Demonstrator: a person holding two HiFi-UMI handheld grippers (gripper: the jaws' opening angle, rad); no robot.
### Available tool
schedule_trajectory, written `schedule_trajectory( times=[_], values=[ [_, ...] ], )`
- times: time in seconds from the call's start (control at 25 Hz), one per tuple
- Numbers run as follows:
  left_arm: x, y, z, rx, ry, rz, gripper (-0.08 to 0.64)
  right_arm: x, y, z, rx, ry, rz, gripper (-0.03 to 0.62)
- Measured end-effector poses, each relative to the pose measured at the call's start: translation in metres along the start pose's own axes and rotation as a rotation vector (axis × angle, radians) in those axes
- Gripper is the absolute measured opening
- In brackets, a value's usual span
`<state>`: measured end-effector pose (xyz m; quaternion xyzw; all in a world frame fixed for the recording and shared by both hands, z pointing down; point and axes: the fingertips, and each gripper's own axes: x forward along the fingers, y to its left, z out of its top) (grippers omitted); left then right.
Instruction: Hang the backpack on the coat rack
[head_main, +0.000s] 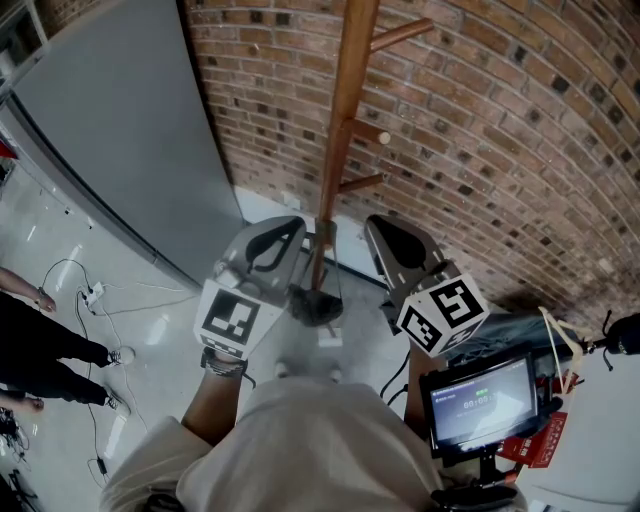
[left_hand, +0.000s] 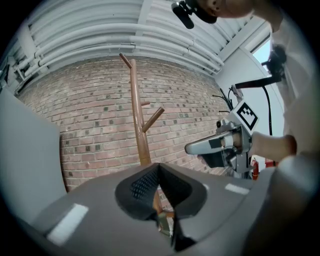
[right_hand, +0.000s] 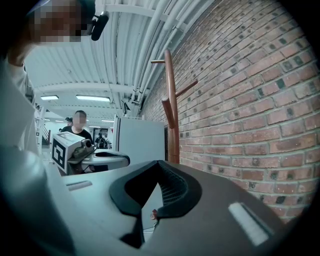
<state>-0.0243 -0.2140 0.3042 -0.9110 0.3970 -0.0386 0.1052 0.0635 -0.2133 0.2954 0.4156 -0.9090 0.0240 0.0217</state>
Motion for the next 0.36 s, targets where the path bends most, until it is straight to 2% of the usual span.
schedule_trajectory(
  times=[0.36],
  values=[
    [0.0033,0.0011,-0.0088,-0.008,0.020,0.001,0.000,0.0020,-0.0013,-0.0040,0.006,0.008,0.004,0.000]
  ],
)
